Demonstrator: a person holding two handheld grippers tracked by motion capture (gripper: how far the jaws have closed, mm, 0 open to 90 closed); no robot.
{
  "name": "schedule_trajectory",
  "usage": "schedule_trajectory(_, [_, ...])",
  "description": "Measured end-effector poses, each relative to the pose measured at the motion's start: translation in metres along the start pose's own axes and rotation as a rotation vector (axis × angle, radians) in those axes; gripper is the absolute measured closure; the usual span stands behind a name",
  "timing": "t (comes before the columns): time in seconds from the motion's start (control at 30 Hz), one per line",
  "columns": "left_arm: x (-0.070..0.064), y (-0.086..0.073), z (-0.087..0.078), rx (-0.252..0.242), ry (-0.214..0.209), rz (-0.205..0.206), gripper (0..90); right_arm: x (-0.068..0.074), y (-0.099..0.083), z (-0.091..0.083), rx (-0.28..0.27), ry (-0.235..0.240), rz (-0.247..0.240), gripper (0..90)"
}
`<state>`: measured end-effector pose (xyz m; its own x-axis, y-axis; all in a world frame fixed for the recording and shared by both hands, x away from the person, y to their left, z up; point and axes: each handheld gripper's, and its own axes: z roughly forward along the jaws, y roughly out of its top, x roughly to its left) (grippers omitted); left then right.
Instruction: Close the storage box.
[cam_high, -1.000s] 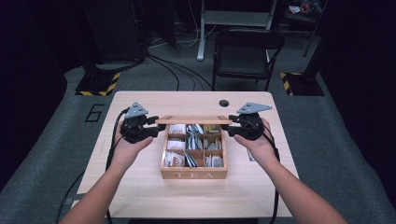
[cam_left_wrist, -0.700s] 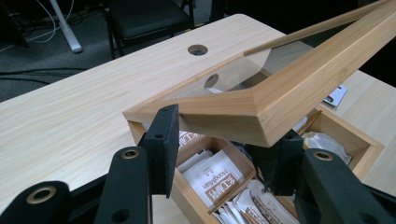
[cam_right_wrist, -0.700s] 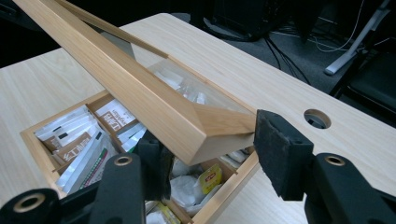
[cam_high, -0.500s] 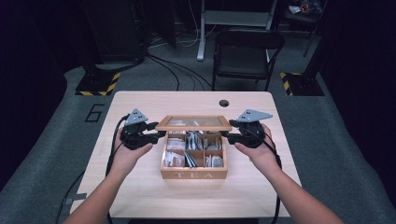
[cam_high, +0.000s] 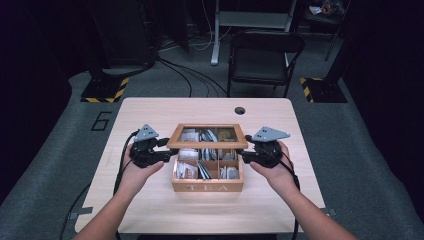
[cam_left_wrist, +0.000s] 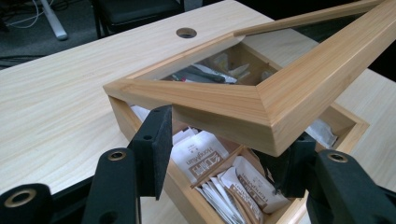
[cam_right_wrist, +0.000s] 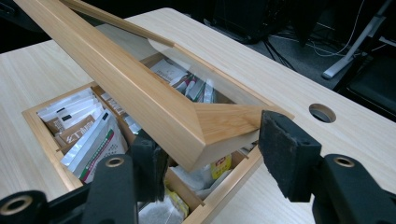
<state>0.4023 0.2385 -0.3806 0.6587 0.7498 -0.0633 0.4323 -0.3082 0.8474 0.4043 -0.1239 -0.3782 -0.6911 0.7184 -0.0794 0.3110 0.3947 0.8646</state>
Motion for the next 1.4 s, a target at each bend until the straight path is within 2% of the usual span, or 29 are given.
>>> schedule_trajectory(0.4, [-0.007, -0.018, 0.003, 0.004, 0.005, -0.002, 45.8, 0.008, -0.017, -0.001, -0.018, 0.001, 0.020, 42.1])
schedule_trajectory(0.57, [-0.009, -0.024, 0.004, 0.009, 0.003, -0.013, 45.7, 0.012, -0.021, -0.002, -0.004, 0.000, 0.027, 41.6])
schedule_trajectory(0.6, [-0.010, -0.025, 0.004, 0.010, 0.003, -0.016, 45.7, 0.012, -0.022, -0.003, -0.001, 0.007, 0.010, 41.5])
schedule_trajectory(0.67, [-0.011, -0.028, 0.004, 0.014, 0.003, -0.021, 45.7, 0.014, -0.024, -0.003, 0.005, 0.000, 0.019, 41.5])
schedule_trajectory(0.7, [-0.012, -0.029, 0.004, 0.018, 0.004, -0.016, 45.7, 0.014, -0.025, -0.003, 0.005, 0.003, 0.008, 41.5])
schedule_trajectory(0.97, [-0.018, -0.037, -0.001, 0.030, -0.007, -0.014, 45.4, 0.020, -0.034, -0.004, 0.027, 0.011, 0.051, 41.7])
schedule_trajectory(1.1, [-0.021, -0.044, -0.002, 0.040, -0.033, -0.040, 47.8, 0.022, -0.041, -0.002, 0.045, 0.017, 0.061, 41.8])
schedule_trajectory(1.17, [-0.021, -0.044, -0.001, 0.039, -0.030, -0.033, 47.9, 0.023, -0.043, -0.001, 0.048, 0.015, 0.076, 41.9])
schedule_trajectory(1.27, [-0.023, -0.047, -0.001, 0.038, -0.041, -0.051, 47.9, 0.024, -0.045, -0.001, 0.051, 0.020, 0.087, 42.1])
schedule_trajectory(1.4, [-0.023, -0.050, 0.000, 0.041, -0.042, -0.044, 47.8, 0.025, -0.050, 0.000, 0.049, 0.022, 0.099, 42.6])
